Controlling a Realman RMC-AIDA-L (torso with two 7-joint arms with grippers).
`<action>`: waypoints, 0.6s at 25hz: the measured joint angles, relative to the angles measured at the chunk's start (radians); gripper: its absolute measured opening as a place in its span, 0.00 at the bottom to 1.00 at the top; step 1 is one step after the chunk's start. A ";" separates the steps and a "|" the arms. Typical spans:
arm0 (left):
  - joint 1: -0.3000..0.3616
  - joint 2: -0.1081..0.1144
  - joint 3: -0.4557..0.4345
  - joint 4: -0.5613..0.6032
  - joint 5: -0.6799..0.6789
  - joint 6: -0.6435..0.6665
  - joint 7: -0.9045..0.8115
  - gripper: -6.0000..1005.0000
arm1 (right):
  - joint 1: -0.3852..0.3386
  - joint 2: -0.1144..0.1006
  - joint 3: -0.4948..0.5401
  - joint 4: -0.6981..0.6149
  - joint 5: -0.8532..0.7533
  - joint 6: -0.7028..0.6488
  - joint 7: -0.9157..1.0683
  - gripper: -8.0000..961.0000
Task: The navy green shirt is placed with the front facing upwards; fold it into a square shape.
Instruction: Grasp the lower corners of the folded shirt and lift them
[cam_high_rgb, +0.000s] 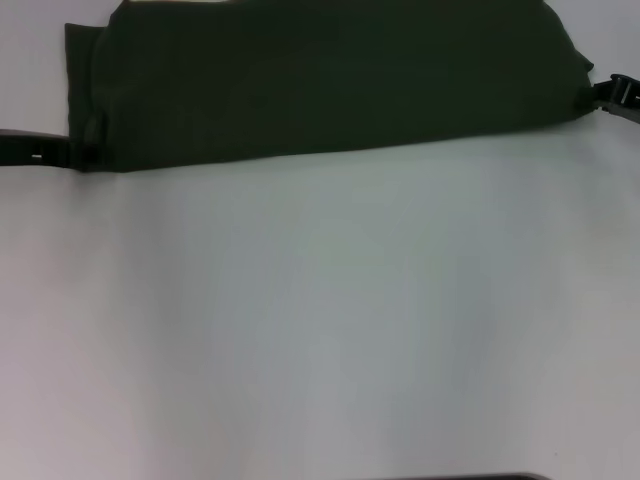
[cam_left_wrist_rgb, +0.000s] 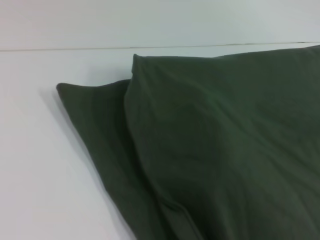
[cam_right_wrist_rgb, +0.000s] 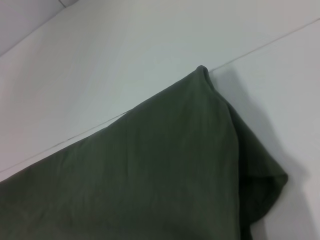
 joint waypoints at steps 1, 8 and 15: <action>0.000 0.000 0.000 0.000 0.002 -0.001 -0.001 0.47 | 0.000 0.000 0.000 0.000 0.000 0.000 0.000 0.02; 0.001 -0.003 0.007 0.010 0.005 -0.006 -0.003 0.46 | 0.003 0.001 0.003 -0.001 0.000 0.000 -0.001 0.02; 0.006 -0.011 0.063 0.026 0.047 -0.031 -0.047 0.34 | 0.002 0.001 0.004 -0.002 0.002 0.000 -0.001 0.02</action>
